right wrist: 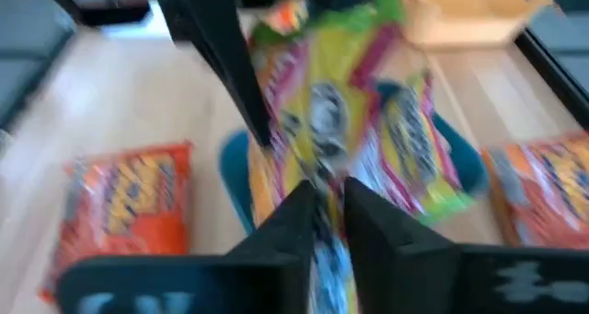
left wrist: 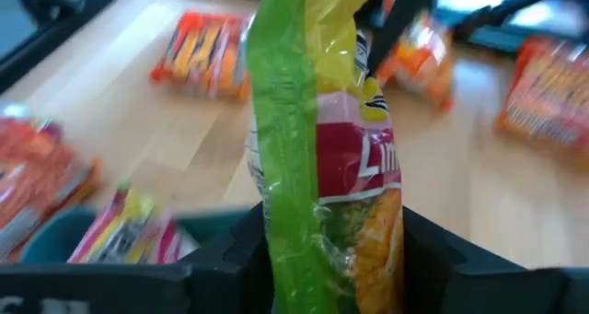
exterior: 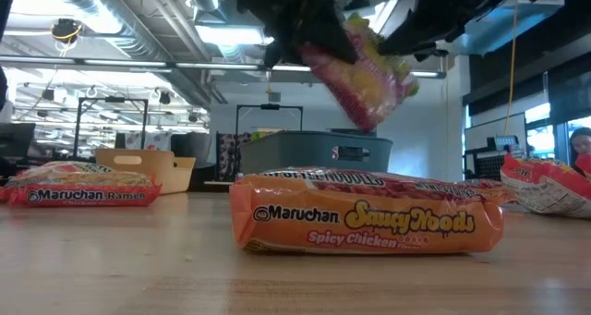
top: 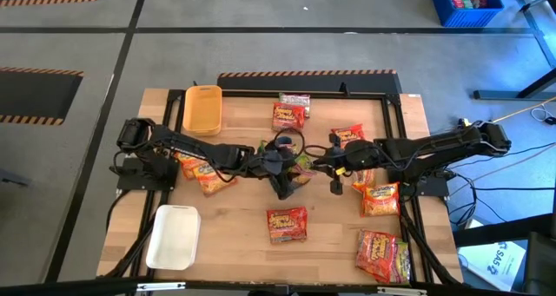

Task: Sort Maruchan noodles
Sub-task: Put the green noodles into the blue bin

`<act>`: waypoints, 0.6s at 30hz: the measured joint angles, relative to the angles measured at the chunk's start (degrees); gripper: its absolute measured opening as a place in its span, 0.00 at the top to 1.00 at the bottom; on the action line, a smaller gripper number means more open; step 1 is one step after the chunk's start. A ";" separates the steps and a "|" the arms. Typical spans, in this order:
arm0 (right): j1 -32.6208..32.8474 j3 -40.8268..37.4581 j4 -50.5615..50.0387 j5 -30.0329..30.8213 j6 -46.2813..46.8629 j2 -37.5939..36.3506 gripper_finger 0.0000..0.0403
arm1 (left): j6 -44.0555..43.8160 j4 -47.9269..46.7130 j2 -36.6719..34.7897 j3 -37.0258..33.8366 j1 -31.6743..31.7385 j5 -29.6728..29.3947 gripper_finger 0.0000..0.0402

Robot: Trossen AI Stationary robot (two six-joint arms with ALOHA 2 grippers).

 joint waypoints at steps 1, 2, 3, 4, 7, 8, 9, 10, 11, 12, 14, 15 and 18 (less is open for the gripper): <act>-0.02 1.12 -3.24 1.18 0.17 0.00 0.83 | -0.23 -2.69 -0.52 -0.04 -0.03 -0.72 0.63; -0.04 2.44 -6.75 2.08 0.41 0.00 0.79 | -0.27 -5.15 -1.04 -0.09 -0.30 -1.64 0.63; -0.07 3.71 -9.38 2.41 0.87 0.00 0.74 | -0.34 -6.01 -1.40 -0.09 -0.58 -2.54 0.63; -0.09 4.81 -11.19 2.54 1.19 0.00 0.69 | -0.42 -6.62 -1.80 -0.07 -0.93 -3.26 0.63; -0.07 6.01 -13.22 2.29 1.50 -0.02 0.54 | 1.11 -9.49 -2.76 -0.07 -3.12 -6.17 0.63; -0.07 5.91 -13.10 1.90 1.52 -0.02 0.49 | 2.89 -9.65 -2.86 -0.07 -4.14 -6.67 0.63; -0.04 5.57 -12.20 1.80 1.54 -0.02 0.45 | 5.17 -10.12 -2.94 -0.07 -5.30 -7.25 0.63; -0.04 4.79 -10.40 0.89 1.03 -0.02 0.40 | 6.74 -10.52 -2.97 -0.08 -6.61 -8.56 0.63; -0.04 3.59 -8.06 -0.73 -0.38 -0.02 0.37 | 7.32 -10.00 -2.97 -0.41 -7.85 -10.47 0.63; -0.04 2.10 -5.32 -2.59 -1.82 -0.02 0.33 | 7.73 -9.22 -2.97 -1.01 -8.90 -12.32 0.63; -0.02 -1.01 1.71 -5.73 -3.06 0.02 0.28 | 8.38 -7.02 -2.91 -3.28 -10.93 -16.17 0.63; 0.00 -2.35 5.61 -7.01 -3.42 0.02 0.26 | 8.52 -5.84 -2.85 -4.46 -11.67 -17.98 0.63; 0.00 -5.47 14.49 -9.43 -4.19 0.02 0.22 | 9.60 0.37 -2.82 -8.10 -13.53 -22.32 0.63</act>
